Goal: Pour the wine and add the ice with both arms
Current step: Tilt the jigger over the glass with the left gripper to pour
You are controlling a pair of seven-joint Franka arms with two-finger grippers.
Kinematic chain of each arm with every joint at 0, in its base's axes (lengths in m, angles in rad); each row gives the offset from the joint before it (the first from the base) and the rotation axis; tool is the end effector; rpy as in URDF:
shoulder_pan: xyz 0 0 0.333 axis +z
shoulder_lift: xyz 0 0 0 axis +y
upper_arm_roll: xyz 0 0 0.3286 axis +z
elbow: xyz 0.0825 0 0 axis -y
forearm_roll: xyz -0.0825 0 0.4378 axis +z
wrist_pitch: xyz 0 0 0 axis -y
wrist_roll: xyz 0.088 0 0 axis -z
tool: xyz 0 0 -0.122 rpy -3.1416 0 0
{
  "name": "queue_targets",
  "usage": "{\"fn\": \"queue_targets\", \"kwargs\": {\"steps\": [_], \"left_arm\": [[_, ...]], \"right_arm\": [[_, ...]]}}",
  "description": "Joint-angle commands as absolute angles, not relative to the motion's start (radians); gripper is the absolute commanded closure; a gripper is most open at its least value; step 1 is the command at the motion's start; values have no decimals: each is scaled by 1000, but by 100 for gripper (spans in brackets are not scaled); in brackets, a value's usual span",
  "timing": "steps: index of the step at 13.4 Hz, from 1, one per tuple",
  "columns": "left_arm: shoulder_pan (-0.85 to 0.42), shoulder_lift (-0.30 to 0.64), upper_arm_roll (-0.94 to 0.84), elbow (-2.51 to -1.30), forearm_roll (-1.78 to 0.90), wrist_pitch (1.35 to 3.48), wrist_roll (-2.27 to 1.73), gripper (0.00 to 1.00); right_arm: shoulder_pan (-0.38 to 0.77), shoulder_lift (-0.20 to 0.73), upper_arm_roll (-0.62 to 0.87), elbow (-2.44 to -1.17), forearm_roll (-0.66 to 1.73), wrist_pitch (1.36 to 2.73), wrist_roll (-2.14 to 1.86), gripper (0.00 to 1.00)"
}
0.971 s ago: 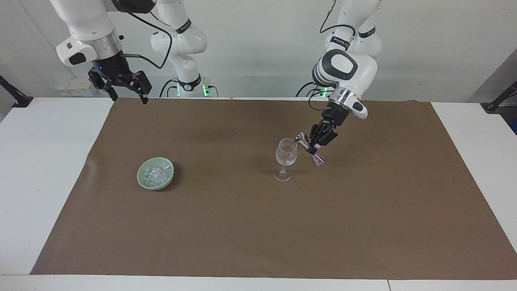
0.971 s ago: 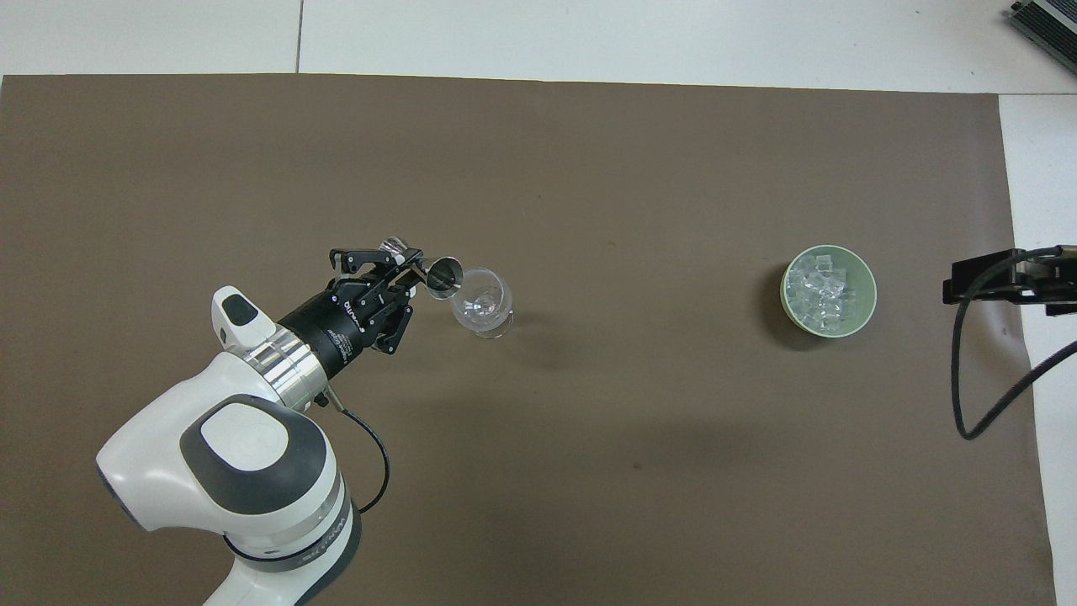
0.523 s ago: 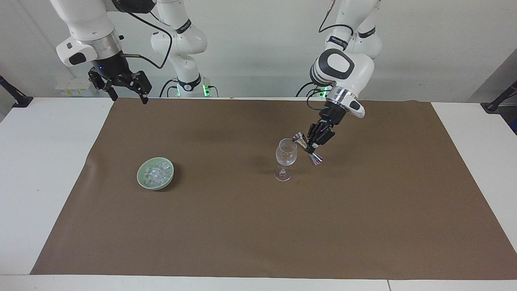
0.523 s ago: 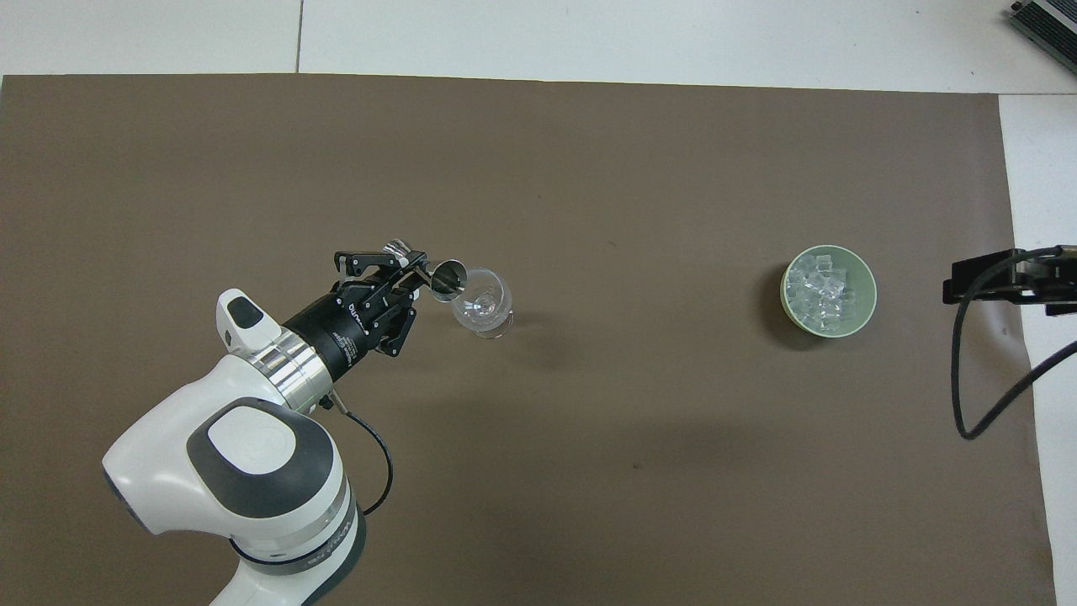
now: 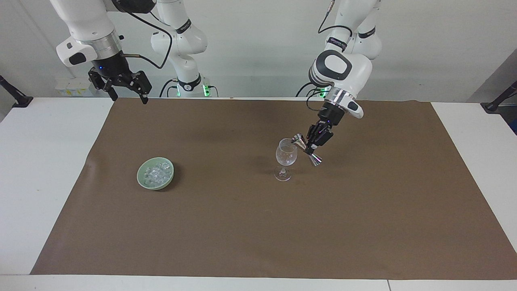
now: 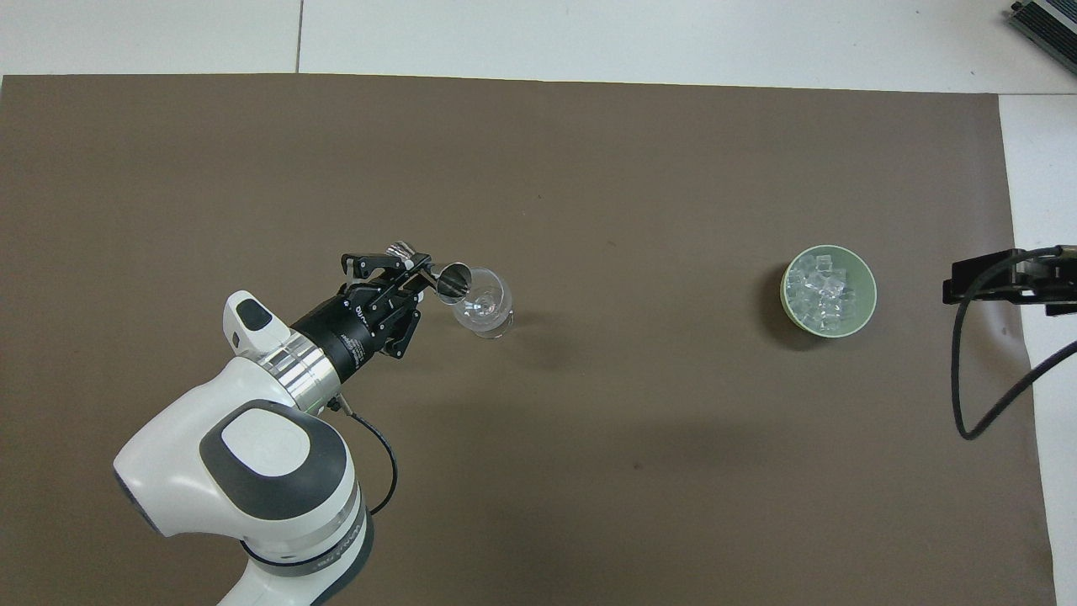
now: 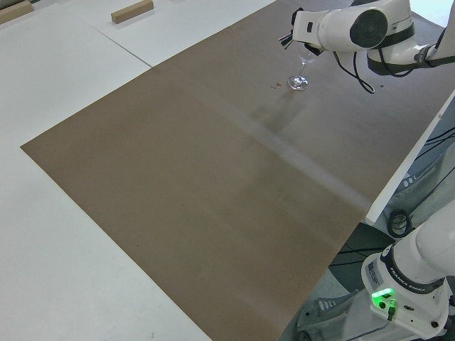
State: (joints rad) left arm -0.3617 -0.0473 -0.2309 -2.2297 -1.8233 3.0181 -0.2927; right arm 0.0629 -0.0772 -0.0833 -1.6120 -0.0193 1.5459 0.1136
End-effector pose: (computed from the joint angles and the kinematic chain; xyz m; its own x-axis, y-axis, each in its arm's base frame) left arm 0.5119 -0.2609 0.3908 0.3098 0.8200 -0.4814 0.7166 0.1314 0.6850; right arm 0.5807 -0.0161 0.6440 0.9909 -0.1339 0.0122 -0.1340 -0.9909 0.0116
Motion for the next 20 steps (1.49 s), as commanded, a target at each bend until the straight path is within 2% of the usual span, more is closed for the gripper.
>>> {"fn": "queue_targets", "kwargs": {"steps": [1, 20], "left_arm": [[-390, -28, -219, -2203, -1799, 3063, -288, 100], [-416, 0, -224, -2177, -1718, 3146, -247, 100]], "right_arm": [[61, -101, -80, -1640, -18, 1554, 100, 0], [61, -101, -80, -1638, -18, 1554, 100, 0]]}}
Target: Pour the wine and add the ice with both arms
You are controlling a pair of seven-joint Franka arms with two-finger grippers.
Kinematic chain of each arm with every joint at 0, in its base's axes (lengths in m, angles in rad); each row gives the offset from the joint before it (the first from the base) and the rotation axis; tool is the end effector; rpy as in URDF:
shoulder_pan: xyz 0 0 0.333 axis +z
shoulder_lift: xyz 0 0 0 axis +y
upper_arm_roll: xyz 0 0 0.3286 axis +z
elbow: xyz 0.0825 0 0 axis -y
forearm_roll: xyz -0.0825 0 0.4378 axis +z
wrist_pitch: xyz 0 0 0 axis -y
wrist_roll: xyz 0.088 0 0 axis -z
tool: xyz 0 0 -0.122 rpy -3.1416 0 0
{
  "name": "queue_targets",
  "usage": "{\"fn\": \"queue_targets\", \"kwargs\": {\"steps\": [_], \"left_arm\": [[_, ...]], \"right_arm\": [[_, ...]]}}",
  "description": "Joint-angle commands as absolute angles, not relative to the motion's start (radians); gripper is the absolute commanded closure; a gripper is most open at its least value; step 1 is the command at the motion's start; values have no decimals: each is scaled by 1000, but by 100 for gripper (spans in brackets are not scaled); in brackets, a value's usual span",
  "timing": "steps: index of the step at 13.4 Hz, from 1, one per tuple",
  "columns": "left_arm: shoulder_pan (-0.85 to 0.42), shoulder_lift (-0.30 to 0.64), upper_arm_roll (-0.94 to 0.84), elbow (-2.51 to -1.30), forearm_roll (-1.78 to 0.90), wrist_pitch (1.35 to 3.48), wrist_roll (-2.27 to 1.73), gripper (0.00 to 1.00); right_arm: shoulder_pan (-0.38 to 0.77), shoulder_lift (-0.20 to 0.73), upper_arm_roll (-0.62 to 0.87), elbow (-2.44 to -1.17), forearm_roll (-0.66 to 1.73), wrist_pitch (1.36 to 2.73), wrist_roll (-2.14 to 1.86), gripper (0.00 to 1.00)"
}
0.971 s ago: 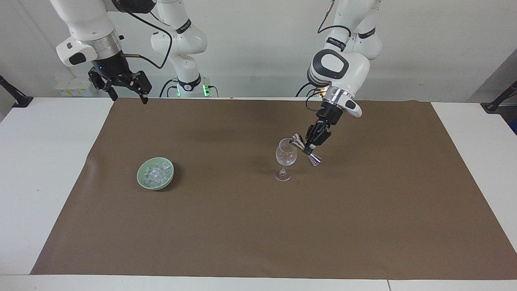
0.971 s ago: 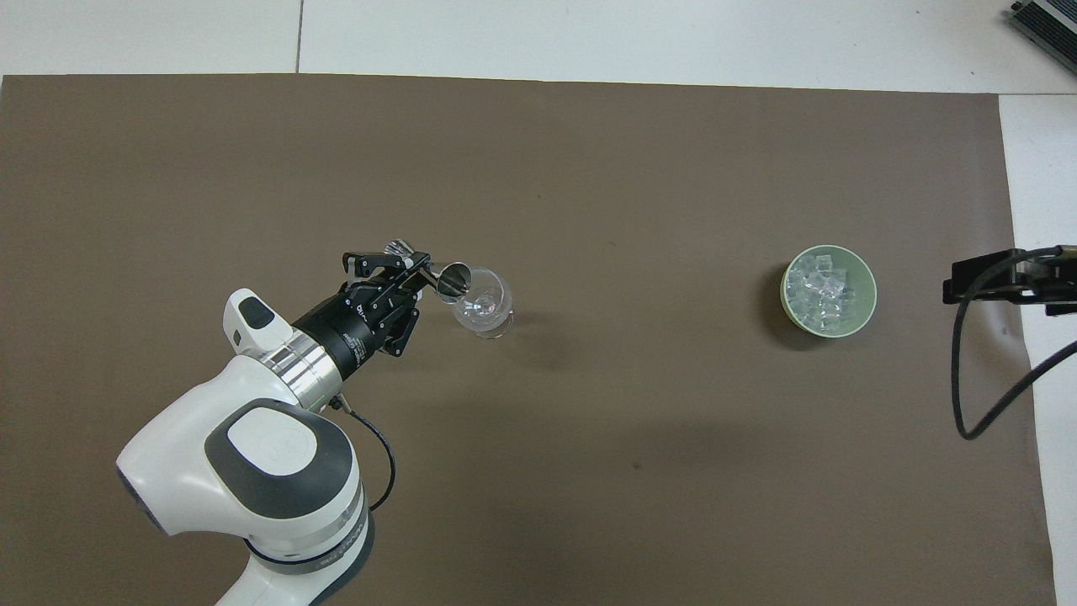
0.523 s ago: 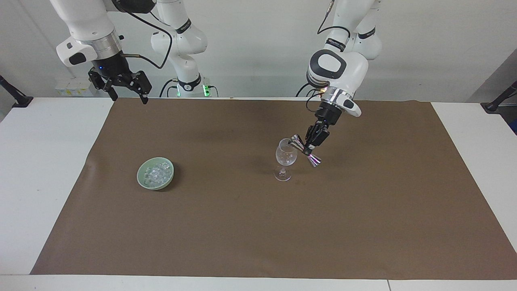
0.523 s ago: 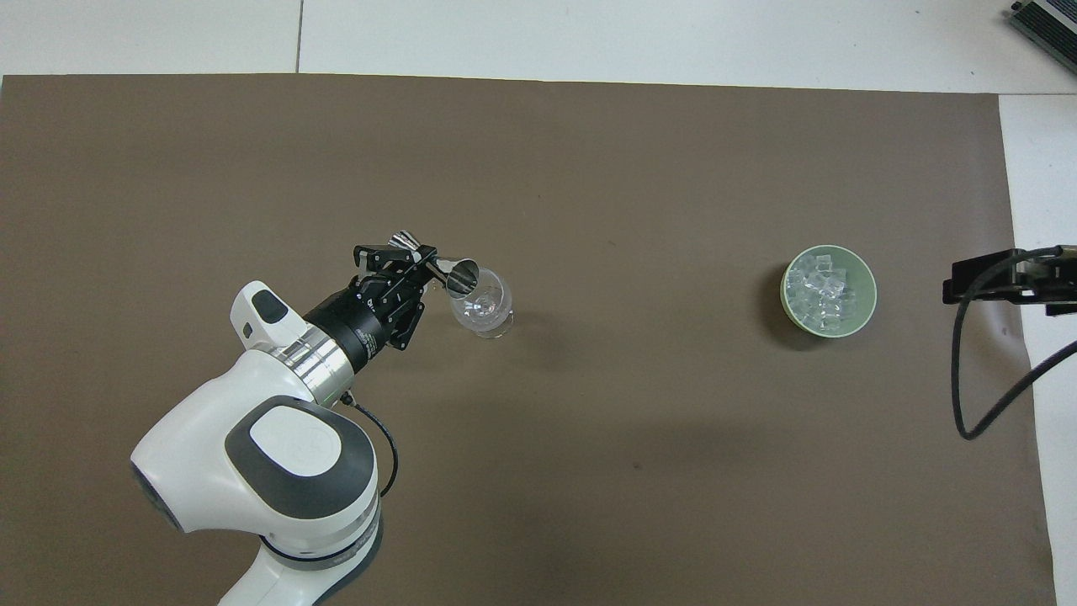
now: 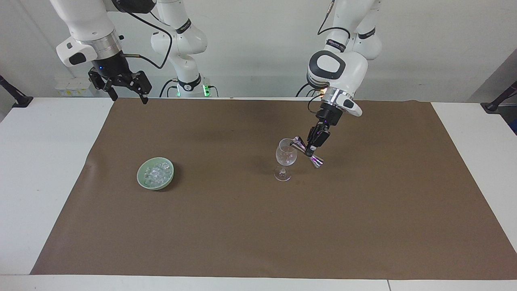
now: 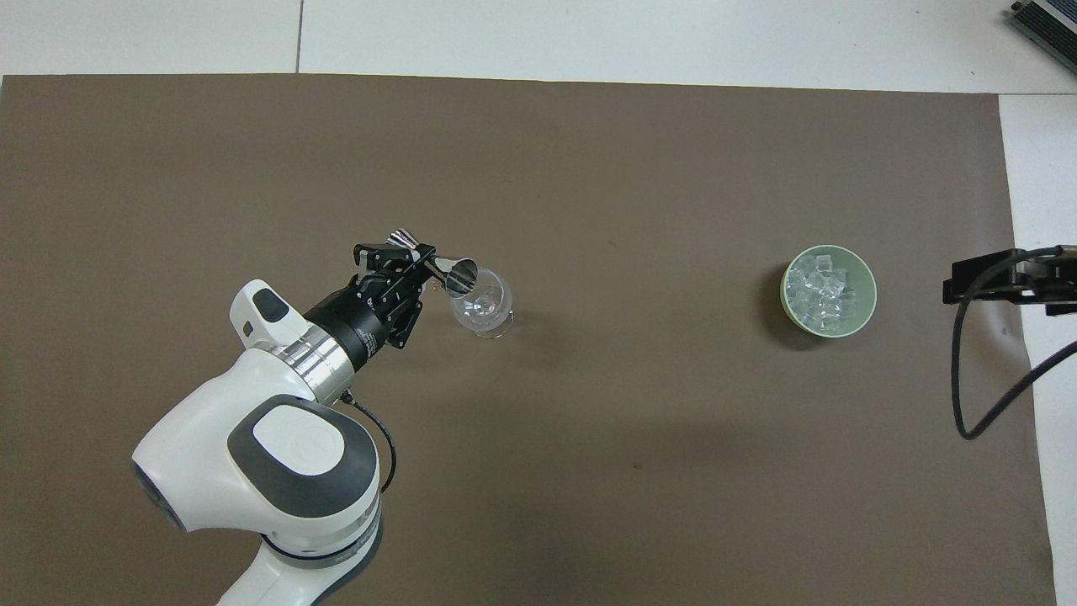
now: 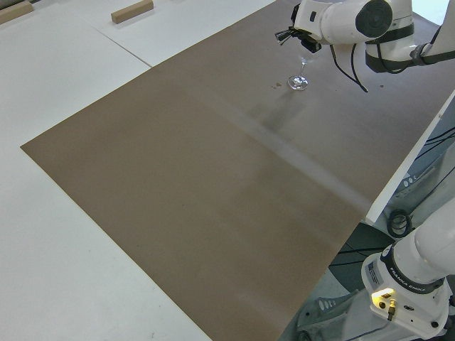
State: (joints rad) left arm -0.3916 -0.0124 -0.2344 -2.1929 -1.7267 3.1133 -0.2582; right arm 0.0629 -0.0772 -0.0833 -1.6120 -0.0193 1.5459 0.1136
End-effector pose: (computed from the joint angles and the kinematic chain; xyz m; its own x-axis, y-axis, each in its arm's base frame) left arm 0.5181 -0.2718 0.3976 0.3681 0.8643 -0.3428 0.6643 0.0135 0.7474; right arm 0.5807 -0.0161 0.6440 0.9909 -0.1339 0.0122 -0.1340 -0.9909 0.0116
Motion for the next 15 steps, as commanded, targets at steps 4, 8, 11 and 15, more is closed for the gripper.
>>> {"fn": "queue_targets", "kwargs": {"steps": [4, 8, 11, 15], "left_arm": [[-417, 0, -224, -2175, -1704, 3158, -236, 100], [-425, 2, -224, -2175, -1688, 3163, -236, 100], [-425, 6, -224, -2172, -1677, 3171, -236, 100], [-433, 8, -224, -2172, -1652, 3183, -230, 100]], "right_arm": [[60, -101, -80, -1640, -18, 1554, 101, 0], [61, -101, -80, -1638, -18, 1554, 100, 0], [61, -101, -81, -1638, -18, 1554, 100, 0], [60, -101, -81, -1640, -18, 1554, 100, 0]]}}
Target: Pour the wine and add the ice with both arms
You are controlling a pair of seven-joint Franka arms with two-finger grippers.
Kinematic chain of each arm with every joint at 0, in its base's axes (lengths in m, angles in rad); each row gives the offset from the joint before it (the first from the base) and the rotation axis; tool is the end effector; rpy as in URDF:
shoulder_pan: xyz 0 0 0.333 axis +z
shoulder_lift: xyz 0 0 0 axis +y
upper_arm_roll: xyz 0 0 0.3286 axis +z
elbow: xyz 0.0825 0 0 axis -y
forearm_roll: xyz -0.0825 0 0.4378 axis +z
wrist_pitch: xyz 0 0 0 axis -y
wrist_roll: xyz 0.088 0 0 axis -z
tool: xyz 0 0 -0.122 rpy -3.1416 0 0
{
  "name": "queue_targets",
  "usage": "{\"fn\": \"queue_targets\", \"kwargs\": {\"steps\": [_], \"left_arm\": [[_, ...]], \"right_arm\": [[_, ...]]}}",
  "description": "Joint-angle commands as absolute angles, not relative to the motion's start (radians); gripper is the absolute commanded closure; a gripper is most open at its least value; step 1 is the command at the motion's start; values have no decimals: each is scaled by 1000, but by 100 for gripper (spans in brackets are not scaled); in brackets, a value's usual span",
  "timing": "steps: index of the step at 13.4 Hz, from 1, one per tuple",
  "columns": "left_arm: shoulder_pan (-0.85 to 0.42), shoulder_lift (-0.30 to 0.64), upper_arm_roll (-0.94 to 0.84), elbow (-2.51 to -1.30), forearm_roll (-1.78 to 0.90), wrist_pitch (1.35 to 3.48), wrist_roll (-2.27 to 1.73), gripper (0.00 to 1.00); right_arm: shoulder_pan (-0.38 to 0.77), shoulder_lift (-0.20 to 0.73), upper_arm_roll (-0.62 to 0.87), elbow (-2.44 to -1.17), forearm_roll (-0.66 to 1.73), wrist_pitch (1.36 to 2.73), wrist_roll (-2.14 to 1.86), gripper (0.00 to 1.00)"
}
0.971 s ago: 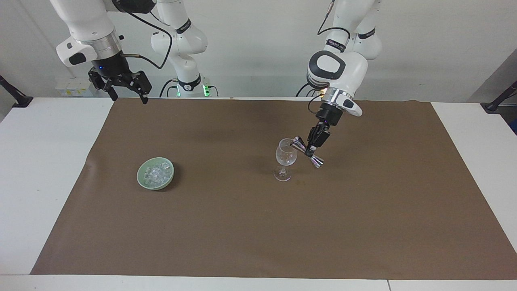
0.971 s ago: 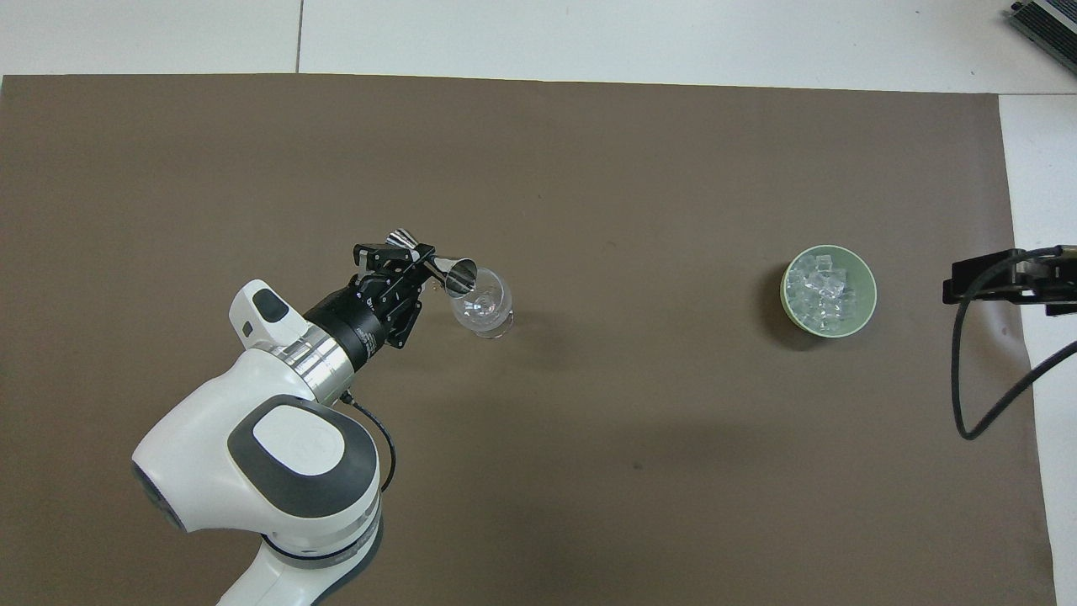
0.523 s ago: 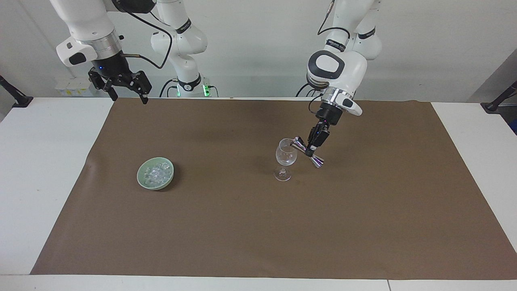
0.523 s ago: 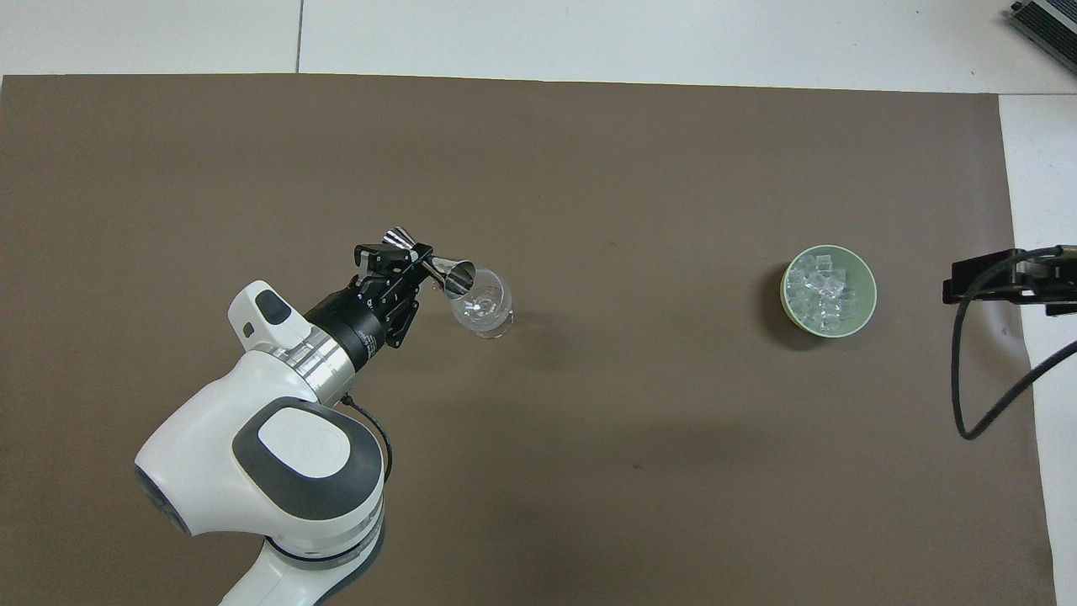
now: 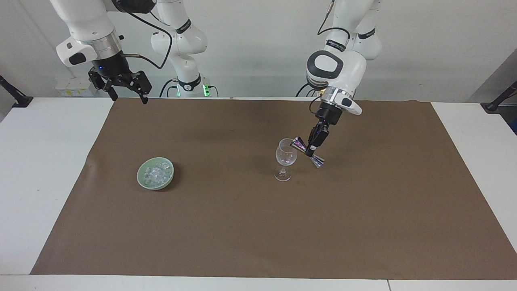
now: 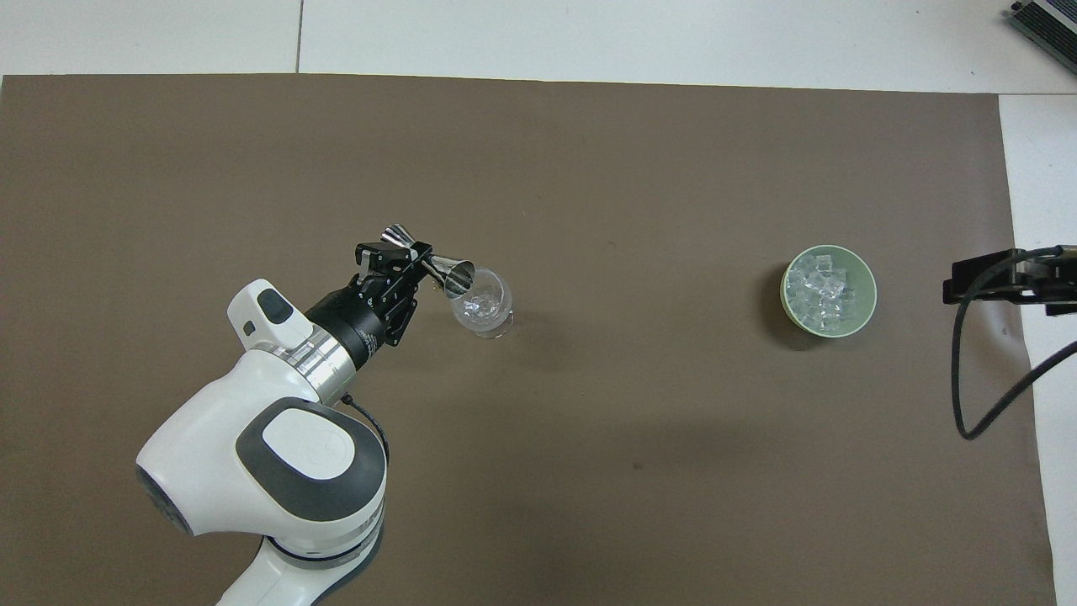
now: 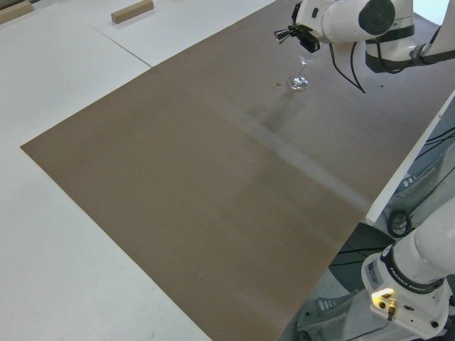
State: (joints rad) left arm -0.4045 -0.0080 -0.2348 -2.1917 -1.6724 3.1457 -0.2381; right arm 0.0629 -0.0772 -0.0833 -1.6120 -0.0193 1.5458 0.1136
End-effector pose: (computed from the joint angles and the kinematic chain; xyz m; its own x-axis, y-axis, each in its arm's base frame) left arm 0.5177 -0.2754 0.4006 0.4063 0.8734 -0.2685 0.6327 -0.0570 0.7723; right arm 0.5807 -0.0161 0.6440 0.9909 -0.1339 0.0121 -0.1340 -0.9909 0.0116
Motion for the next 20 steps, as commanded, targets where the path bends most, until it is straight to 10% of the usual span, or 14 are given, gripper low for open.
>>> {"fn": "queue_targets", "kwargs": {"steps": [1, 20], "left_arm": [[-433, 8, -224, -2172, -1648, 3185, -227, 100], [-469, 6, -224, -2164, -1641, 3243, -103, 100]], "right_arm": [[61, -101, -80, -1638, -18, 1554, 100, 0], [61, -101, -80, -1638, -18, 1554, 101, 0]]}}
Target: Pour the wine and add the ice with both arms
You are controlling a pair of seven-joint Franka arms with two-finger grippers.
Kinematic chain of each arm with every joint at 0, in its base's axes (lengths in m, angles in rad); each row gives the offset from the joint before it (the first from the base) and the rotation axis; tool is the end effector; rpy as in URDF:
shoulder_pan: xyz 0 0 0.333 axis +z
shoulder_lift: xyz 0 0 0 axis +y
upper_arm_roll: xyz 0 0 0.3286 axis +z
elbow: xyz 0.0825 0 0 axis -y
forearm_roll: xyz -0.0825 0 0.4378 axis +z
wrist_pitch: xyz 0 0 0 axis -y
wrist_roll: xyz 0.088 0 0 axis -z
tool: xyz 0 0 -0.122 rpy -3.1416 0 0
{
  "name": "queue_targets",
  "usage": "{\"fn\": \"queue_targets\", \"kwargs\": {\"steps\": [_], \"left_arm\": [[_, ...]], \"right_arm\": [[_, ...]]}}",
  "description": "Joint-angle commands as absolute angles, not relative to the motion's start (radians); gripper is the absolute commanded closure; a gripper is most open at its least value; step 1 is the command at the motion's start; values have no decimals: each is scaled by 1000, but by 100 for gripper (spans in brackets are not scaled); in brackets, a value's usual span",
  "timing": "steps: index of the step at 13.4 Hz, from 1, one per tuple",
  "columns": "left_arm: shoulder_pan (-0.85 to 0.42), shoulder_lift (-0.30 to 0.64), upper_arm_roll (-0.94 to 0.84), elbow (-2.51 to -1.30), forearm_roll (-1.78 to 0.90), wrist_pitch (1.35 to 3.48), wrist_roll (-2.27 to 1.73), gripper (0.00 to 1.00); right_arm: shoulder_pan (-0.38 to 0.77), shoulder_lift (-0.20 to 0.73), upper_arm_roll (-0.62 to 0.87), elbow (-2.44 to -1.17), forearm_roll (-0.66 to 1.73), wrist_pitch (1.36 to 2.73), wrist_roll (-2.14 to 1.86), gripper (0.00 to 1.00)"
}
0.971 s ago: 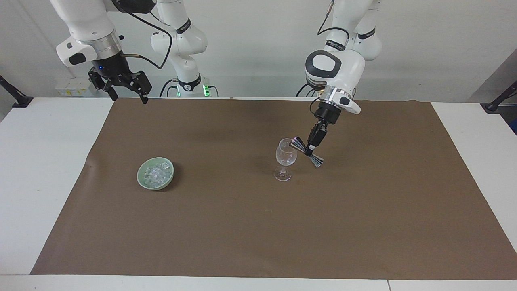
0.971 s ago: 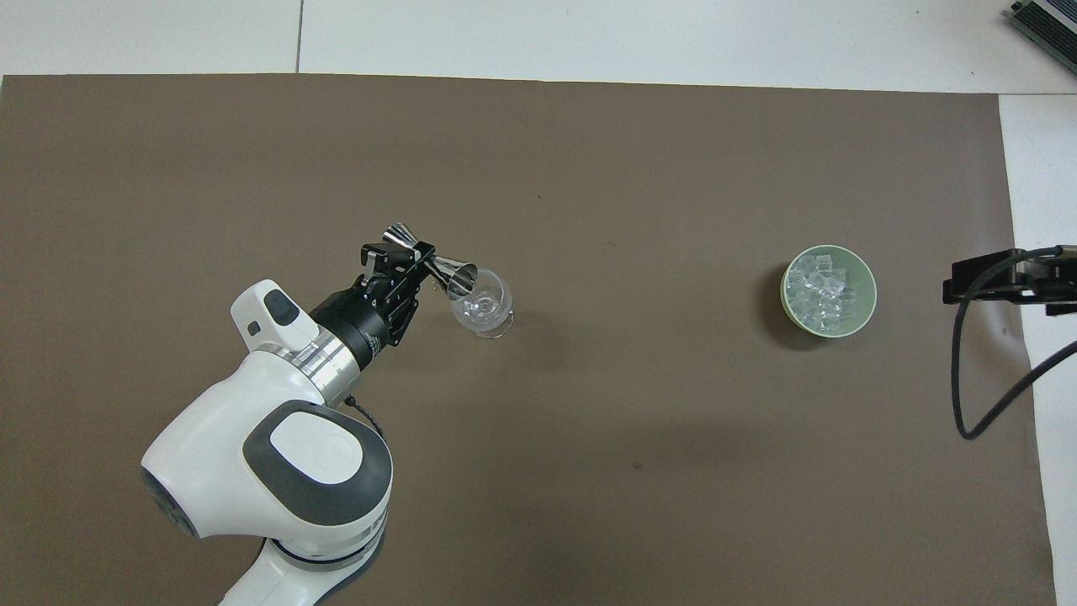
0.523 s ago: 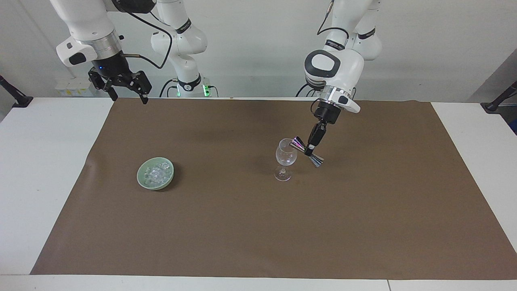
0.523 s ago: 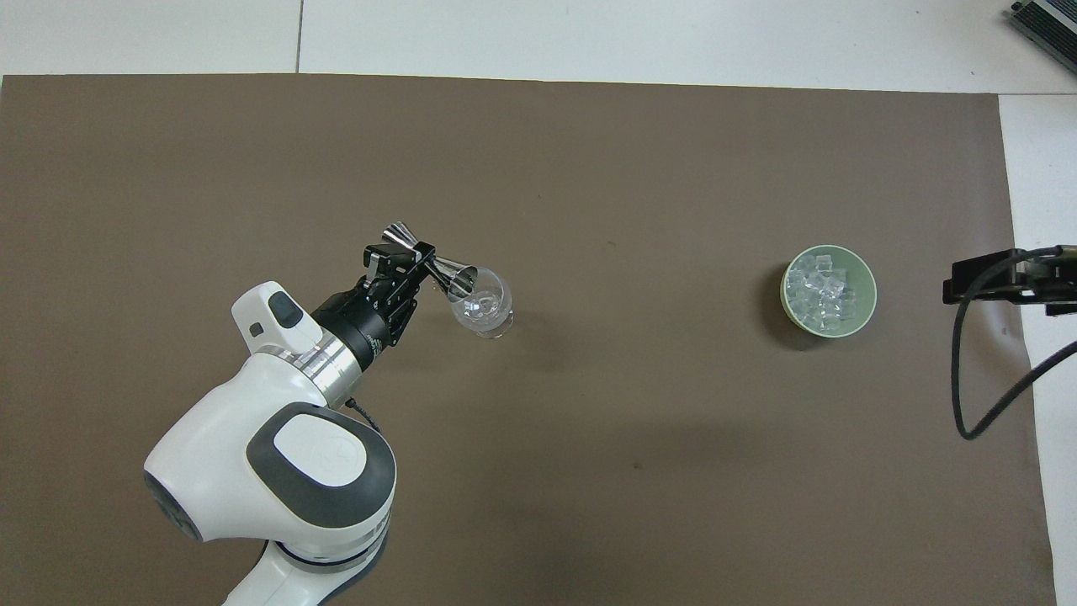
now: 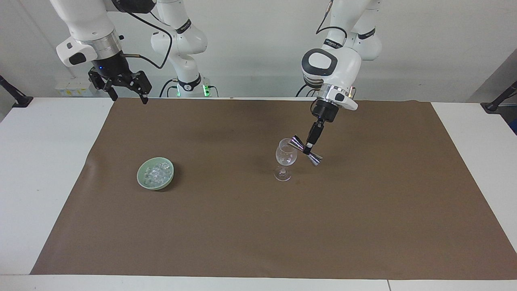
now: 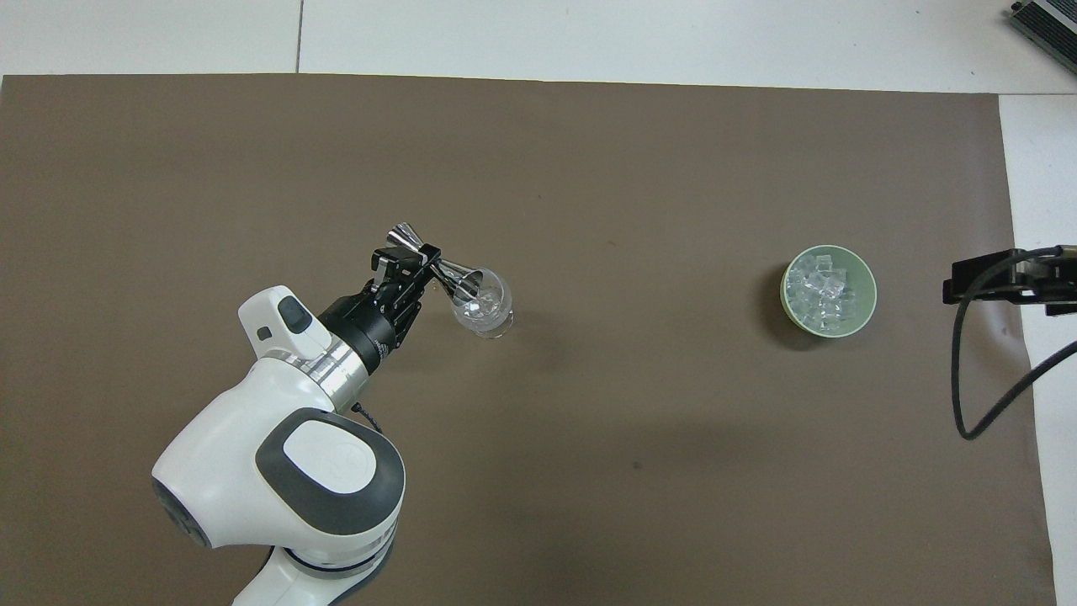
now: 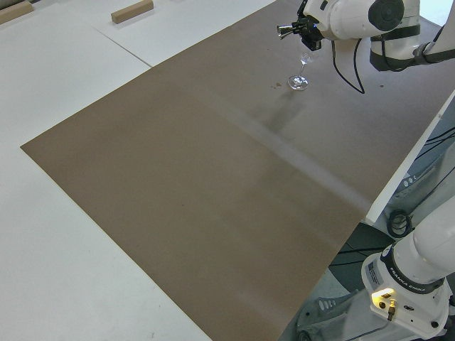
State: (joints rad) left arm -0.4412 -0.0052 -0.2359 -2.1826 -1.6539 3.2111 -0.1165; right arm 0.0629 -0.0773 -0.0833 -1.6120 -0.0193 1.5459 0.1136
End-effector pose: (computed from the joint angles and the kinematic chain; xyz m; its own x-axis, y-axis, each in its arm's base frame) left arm 0.5105 -0.2874 0.4078 0.4805 0.8684 -0.1222 0.5539 -0.1925 0.8101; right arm 0.5807 -0.0161 0.6441 0.9909 -0.1339 0.0123 -0.1340 -0.9909 0.0115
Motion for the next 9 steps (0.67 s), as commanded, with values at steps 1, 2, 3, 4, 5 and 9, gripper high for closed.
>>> {"fn": "queue_targets", "kwargs": {"steps": [1, 2, 3, 4, 5, 9], "left_arm": [[-469, 6, -224, -2164, -1641, 3244, -92, 100], [-469, 6, -224, -2164, -1641, 3247, -89, 100], [-469, 6, -224, -2164, -1640, 3249, -83, 100], [-469, 6, -224, -2164, -1640, 3249, -66, 100], [-471, 6, -224, -2163, -1640, 3261, -51, 100], [-474, 6, -224, -2161, -1640, 3273, -20, 100]], "right_arm": [[60, -101, -80, -1638, -18, 1554, 101, 0], [61, -101, -80, -1640, -18, 1554, 100, 0], [61, -101, -81, -1640, -18, 1554, 101, 0], [61, -101, -80, -1638, -18, 1554, 100, 0], [60, -101, -81, -1638, -18, 1554, 100, 0], [61, -101, -80, -1638, -18, 1554, 100, 0]]}}
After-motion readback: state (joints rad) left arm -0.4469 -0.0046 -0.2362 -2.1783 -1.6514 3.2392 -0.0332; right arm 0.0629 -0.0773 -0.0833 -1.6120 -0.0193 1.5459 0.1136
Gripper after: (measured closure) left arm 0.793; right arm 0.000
